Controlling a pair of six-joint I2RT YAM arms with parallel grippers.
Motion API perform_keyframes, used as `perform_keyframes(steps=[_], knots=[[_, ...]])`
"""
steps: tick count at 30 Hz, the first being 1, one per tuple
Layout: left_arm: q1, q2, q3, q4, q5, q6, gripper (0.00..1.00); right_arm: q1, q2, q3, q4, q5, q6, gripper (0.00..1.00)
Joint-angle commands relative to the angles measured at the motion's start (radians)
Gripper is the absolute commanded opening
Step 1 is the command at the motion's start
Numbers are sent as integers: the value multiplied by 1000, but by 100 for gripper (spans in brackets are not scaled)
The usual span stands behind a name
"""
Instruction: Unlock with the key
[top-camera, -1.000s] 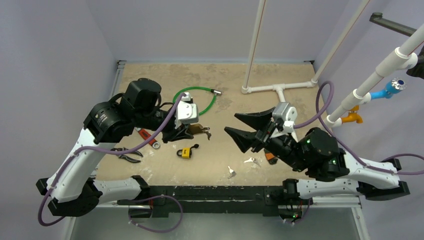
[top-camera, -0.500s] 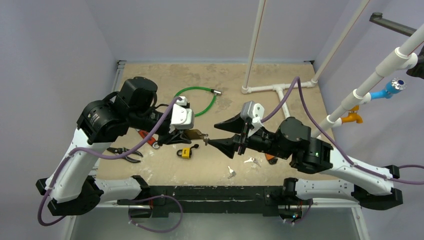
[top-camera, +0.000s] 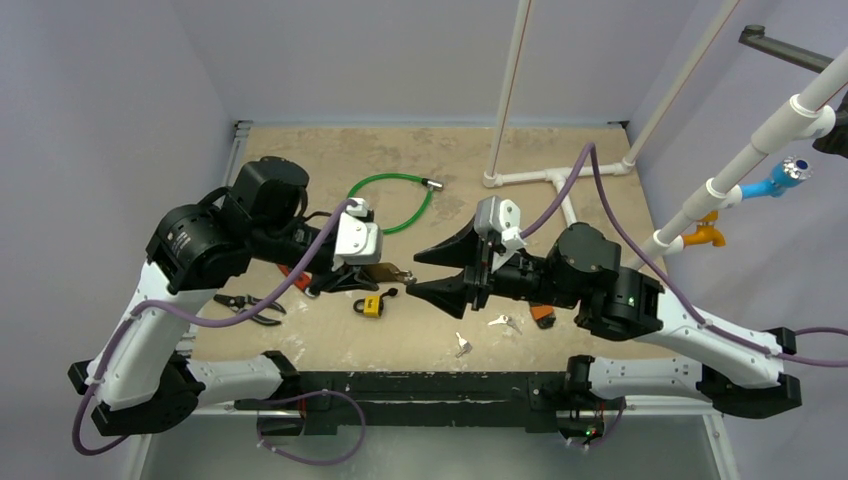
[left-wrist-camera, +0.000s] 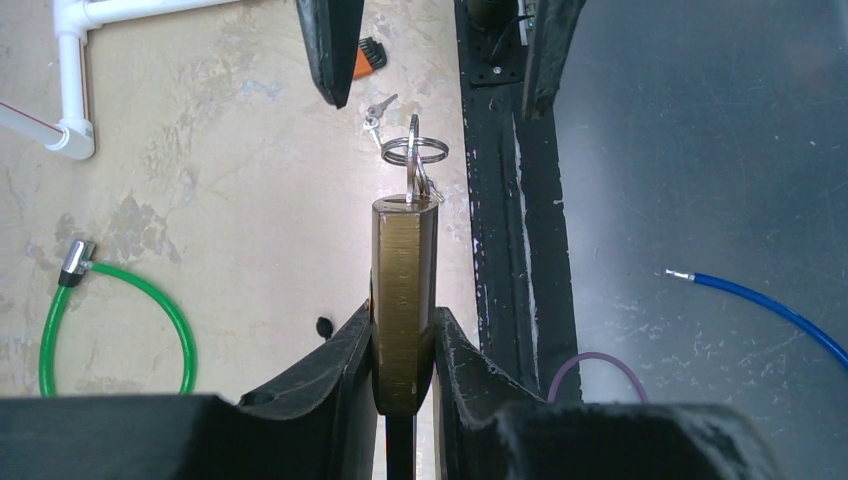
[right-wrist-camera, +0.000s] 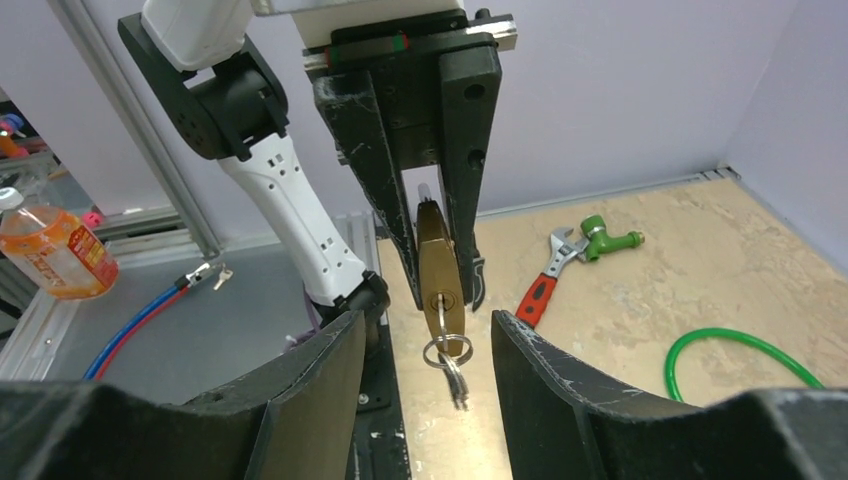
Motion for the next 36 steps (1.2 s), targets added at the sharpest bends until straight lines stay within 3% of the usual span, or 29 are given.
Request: perform_keyframes(steps=[1,9,12,15,25,27,28,32,36], knots=[[4,-30,26,62,45,15,0,-13,14,45,7,-34,9,49],[3,-36,27,61,47,20,0,-23,66,77,-16,-69,5,33],[3,-40,26,63,47,23,0,-28,69,74,-16,-66,5,22],[3,-44,27,64,48,25,0,-33,70,65,-21,-50,7,0],[2,-59,30,86,35,29,0,-46,52,28,-12,-10,22,1],[3,-59,30,83,37,30,0,-46,42,14,-9,-8,19,21],[4,-58,29,79,37,33,0,-47,38,10,-6,-10,20,24],[4,-61,24,71,37,38,0,-52,28,14,-9,-14,16,24],[2,-62,25,78,41,31,0,-55,33,19,-1,-20,13,16]])
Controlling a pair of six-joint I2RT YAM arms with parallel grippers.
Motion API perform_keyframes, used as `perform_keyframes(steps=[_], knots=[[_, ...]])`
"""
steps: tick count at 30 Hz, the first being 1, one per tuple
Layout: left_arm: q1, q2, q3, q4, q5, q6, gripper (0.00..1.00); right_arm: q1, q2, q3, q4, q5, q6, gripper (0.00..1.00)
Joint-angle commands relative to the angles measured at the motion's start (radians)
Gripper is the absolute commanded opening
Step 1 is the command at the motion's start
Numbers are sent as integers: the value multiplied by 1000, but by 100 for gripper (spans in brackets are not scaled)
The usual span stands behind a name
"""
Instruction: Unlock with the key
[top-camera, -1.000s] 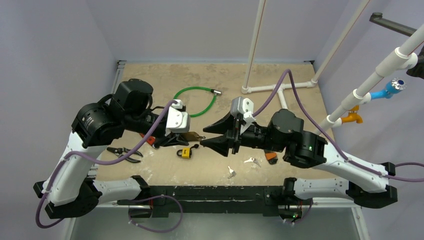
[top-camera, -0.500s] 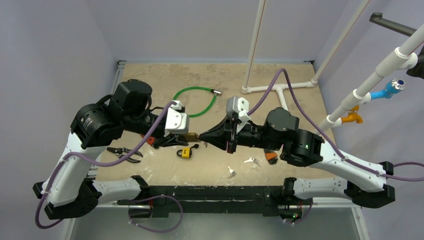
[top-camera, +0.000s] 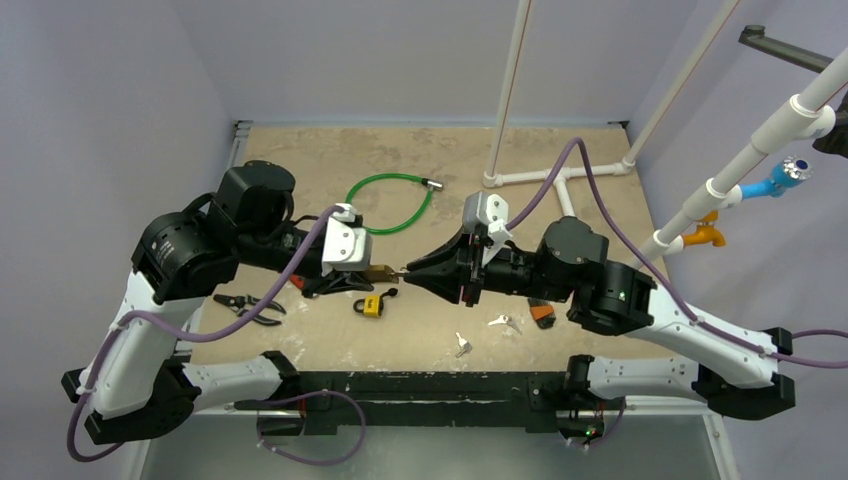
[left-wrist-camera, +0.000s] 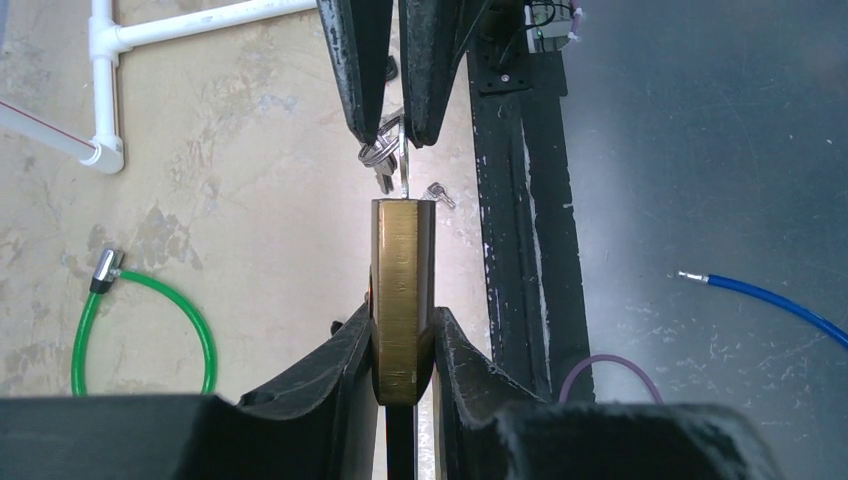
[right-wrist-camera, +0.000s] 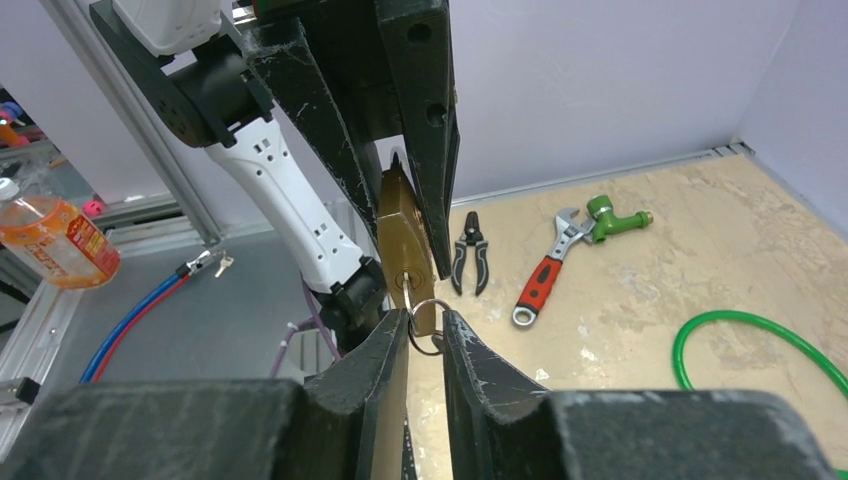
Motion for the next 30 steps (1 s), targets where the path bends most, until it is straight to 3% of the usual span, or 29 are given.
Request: perform_keyframes(steps=[1,12,16,23,30], knots=[[2,-24,24,74,42,10,0,-10,-3,9,25,13,-4,14],[1,-24,18,71,40,13,0,-10,42,29,73,-47,-3,10],[1,-25,14,70,39,17,0,-10,42,26,74,-42,-2,0],[-2,-28,8,78,21,49,0,-12,37,-6,83,-21,49,0],[-131,-44,2,108,-173,214,0,-53,73,-42,115,-91,186,0]])
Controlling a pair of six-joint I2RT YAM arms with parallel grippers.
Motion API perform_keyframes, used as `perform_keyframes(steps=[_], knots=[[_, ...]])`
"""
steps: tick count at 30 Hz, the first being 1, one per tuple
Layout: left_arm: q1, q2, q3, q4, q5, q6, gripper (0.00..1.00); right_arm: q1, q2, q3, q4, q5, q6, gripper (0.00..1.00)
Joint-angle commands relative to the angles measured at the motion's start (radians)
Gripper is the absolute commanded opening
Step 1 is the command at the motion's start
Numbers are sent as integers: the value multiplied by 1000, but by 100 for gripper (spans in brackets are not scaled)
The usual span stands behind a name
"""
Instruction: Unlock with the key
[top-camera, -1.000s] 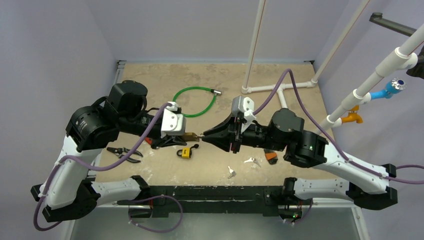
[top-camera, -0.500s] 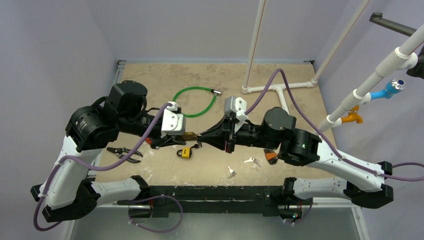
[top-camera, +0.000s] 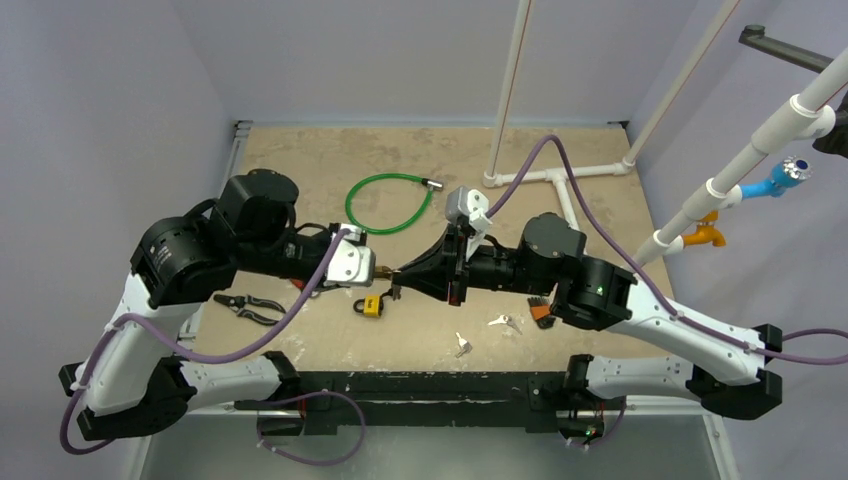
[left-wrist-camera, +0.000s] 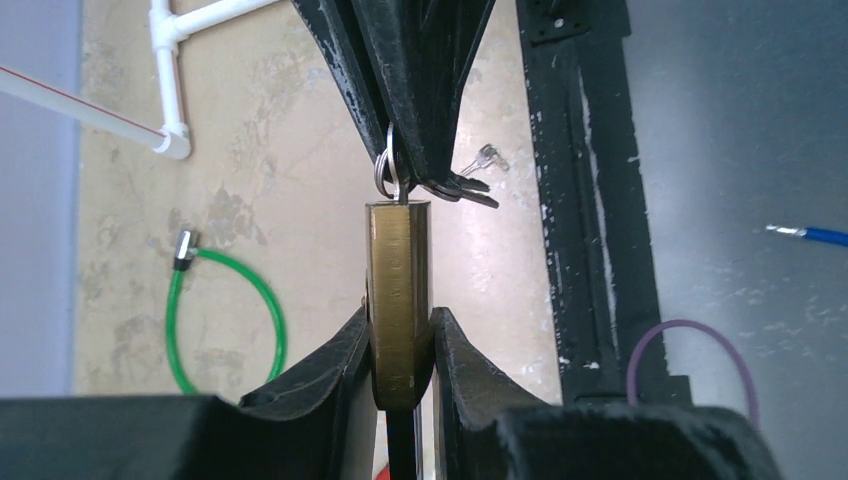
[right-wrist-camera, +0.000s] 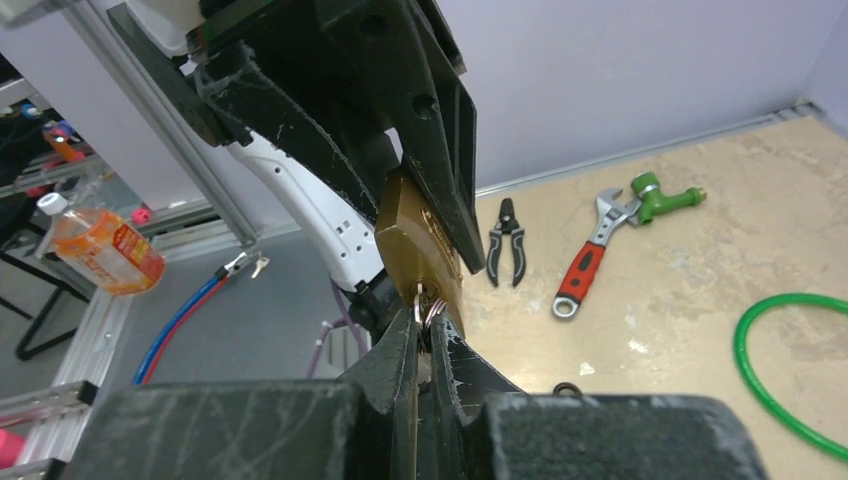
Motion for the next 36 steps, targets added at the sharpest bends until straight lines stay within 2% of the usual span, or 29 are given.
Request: perform_keyframes(steps=[1,8,19,24,36], knots=[[-102,-42,-6,135,-85,147,0,-27,34,-13,54,-30,115,0],[-152,-100,-102,259,-204,218,0,-31,50,-26,76,-13,181,0],[-222,-207,-315,478,-344,483,0,-72,91,-60,160,-35,338,0],[-268,-256,-394,604,-412,556,0,-100,97,-94,183,-38,403,0],[-366,-353,-522,736,-420,742,0,-202,91,-195,379,-158,557,0]])
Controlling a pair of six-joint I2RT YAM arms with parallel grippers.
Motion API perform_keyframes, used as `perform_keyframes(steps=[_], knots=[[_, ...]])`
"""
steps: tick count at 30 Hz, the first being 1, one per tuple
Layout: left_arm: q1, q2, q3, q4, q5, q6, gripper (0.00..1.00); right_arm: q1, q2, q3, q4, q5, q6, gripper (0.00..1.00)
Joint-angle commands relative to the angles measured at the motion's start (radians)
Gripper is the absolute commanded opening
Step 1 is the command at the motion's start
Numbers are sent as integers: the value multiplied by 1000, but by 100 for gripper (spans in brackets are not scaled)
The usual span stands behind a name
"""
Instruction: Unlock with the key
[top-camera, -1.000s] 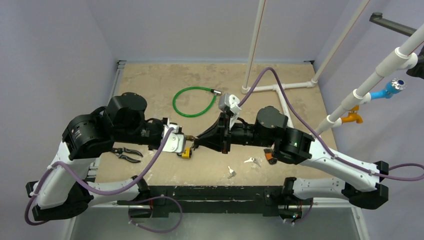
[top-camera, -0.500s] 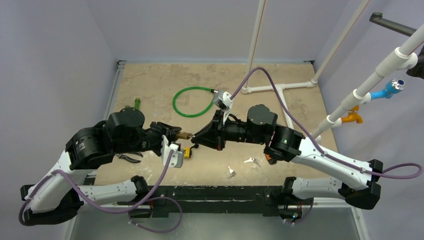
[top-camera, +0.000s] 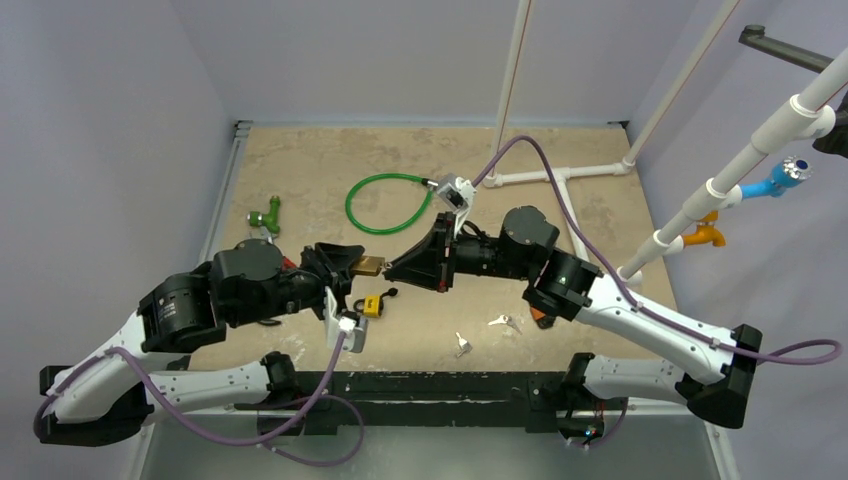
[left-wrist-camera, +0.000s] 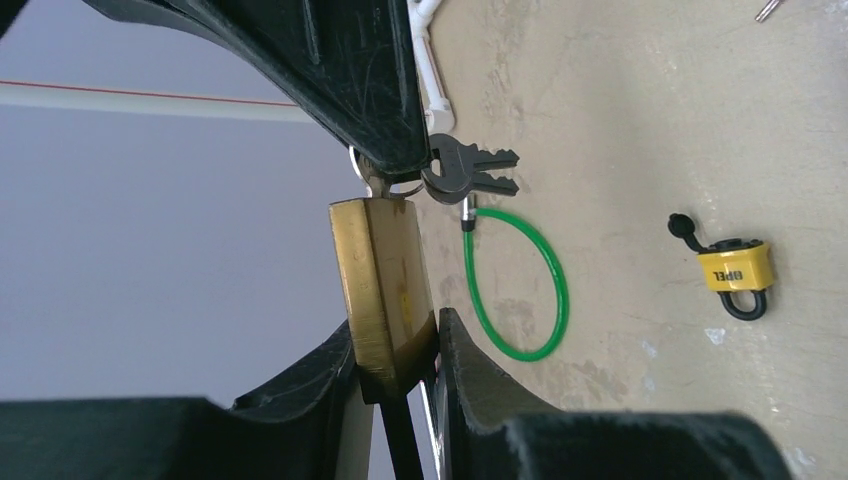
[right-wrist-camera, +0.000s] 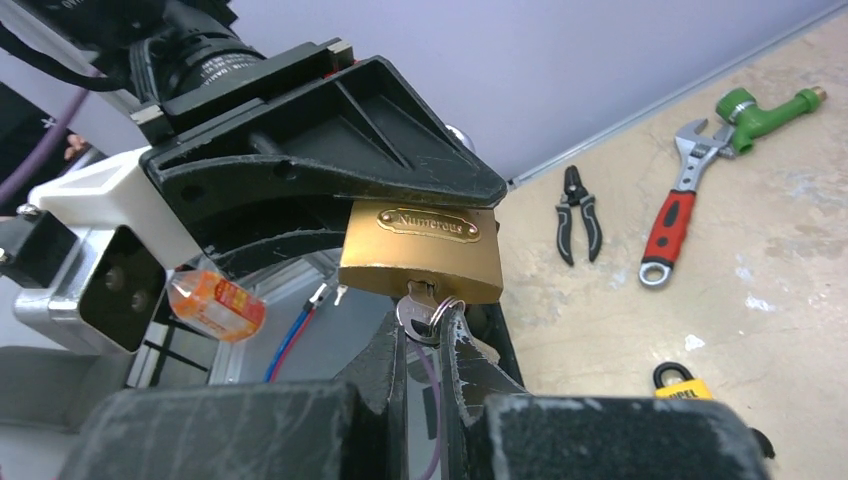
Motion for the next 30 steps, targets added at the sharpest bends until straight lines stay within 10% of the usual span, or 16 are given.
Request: perform_keyframes(steps=[1,12,30], knots=[[-78,-22,2,305,161,210,0,-38,32,-10,124,24,159,0],[-70,41,158,40,168,-221,0,-36,-137,90,-178,211,-397,52],[147,276,475,-270,567,-624,0,-23,-228,91,-78,-104,-618,46]])
